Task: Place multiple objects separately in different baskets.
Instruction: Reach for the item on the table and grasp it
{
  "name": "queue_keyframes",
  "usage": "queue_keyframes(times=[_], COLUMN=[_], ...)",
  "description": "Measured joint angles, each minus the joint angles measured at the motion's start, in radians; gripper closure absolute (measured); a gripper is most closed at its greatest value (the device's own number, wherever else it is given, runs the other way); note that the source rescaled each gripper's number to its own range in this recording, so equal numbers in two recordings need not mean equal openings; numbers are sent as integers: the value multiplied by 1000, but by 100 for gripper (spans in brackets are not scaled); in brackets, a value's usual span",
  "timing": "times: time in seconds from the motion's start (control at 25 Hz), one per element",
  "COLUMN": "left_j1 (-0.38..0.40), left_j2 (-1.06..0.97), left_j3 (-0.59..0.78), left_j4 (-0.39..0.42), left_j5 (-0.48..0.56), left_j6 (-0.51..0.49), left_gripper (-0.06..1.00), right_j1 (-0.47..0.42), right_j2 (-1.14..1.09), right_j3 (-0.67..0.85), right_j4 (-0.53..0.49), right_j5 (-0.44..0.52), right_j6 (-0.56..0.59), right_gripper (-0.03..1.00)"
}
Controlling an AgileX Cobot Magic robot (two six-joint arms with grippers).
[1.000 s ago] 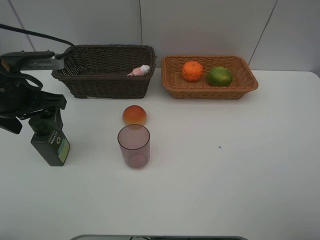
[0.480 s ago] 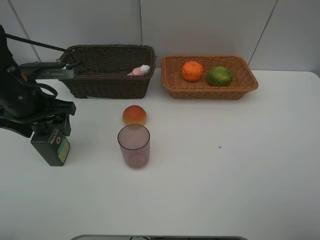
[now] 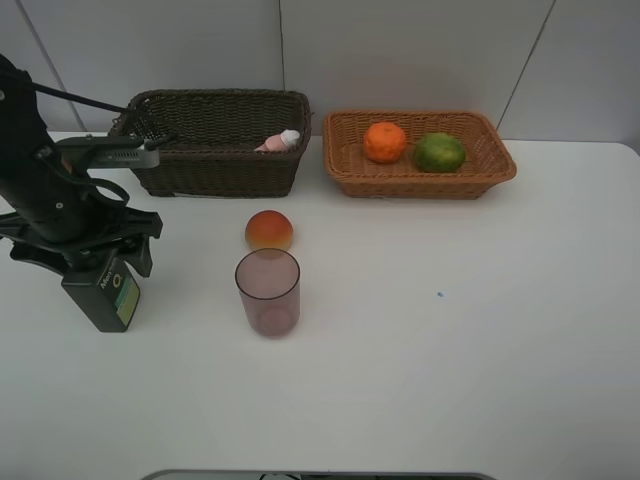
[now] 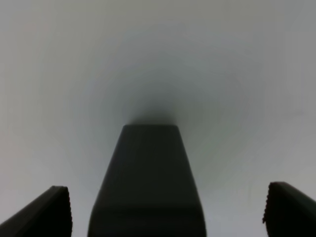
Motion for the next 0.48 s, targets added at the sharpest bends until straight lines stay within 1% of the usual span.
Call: queue_keyframes(times=[0.12,0.2,0.28,0.32,0.44,0.48], left_j1=[0,0,0,0,0,0], left_j2=[0,1,2,2,2,2], left_j3=[0,0,0,0,0,0], left_j4=[0,0,0,0,1,-2], left_j5=[-1,-1,-1,-1,-5,-9], left_j6=[11,11,11,8,-8,-12], left_gripper=[-4,-1,9,16,45,47], right_j1=[0,0,0,0,0,0], right_j2=[0,0,0,0,0,0], right_j3=[0,0,0,0,0,0], right_j4=[0,0,0,0,0,0], right_j5=[0,0,0,0,0,0], right_j6=[0,0,0,0,0,0], right_gripper=[8,8,8,8,8,8])
